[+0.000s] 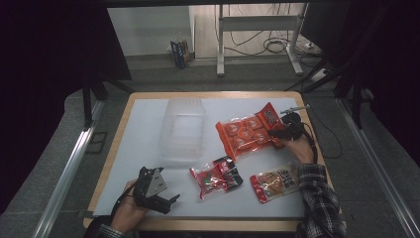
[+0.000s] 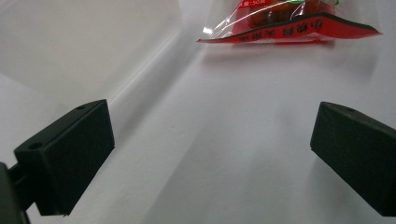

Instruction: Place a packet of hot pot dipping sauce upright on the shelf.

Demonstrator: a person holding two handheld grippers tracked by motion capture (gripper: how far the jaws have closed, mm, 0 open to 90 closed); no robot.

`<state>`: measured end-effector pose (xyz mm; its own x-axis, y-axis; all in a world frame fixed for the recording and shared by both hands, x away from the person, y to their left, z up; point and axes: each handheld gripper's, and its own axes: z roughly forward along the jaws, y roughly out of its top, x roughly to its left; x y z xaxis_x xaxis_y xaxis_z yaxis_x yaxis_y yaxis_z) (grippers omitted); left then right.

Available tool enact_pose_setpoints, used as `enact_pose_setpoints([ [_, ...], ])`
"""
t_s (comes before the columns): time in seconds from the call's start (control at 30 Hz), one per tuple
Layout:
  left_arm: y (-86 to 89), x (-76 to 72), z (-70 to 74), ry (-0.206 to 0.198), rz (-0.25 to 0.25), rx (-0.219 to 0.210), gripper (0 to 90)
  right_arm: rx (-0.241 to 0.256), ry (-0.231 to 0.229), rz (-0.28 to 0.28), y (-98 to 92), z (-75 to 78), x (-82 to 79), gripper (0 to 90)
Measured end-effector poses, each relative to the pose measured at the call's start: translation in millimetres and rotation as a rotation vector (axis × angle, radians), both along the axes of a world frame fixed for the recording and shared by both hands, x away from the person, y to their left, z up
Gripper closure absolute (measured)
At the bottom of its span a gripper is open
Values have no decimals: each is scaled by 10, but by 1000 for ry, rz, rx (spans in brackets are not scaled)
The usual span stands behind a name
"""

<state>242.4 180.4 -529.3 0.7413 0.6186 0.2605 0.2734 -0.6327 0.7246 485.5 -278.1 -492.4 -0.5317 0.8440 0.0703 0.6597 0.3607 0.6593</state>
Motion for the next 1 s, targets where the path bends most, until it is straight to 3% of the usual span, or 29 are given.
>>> enact_pose_setpoints([
  [0.1,3,-3,4,-2,1,-7,0,3,1,-17,8,-25,57,502],
  [0.13,8,-3,9,-6,2,-11,0,-37,-6,-24,32,-59,93,599],
  [0.23,11,-3,11,-6,3,-13,0,-68,-19,-25,56,-90,115,669],
  [0.27,10,-4,11,-7,2,-13,0,-78,-16,-31,78,-114,138,729],
  [0.37,5,-6,11,-7,-1,-13,0,-77,-14,-27,95,-131,157,770],
  [0.47,1,-12,16,-10,-3,-11,0,-32,22,-53,88,-144,189,879],
  [0.6,9,-7,24,-4,10,-32,0,-16,38,-68,84,-119,192,885],
  [0.73,21,-2,30,1,17,-47,0,-62,-9,-50,127,31,120,886],
  [0.97,15,-7,33,-1,20,-45,0,-27,-42,-45,137,212,42,885],
  [1.0,20,-5,38,0,21,-51,0,-30,-59,-33,151,300,10,885],
])
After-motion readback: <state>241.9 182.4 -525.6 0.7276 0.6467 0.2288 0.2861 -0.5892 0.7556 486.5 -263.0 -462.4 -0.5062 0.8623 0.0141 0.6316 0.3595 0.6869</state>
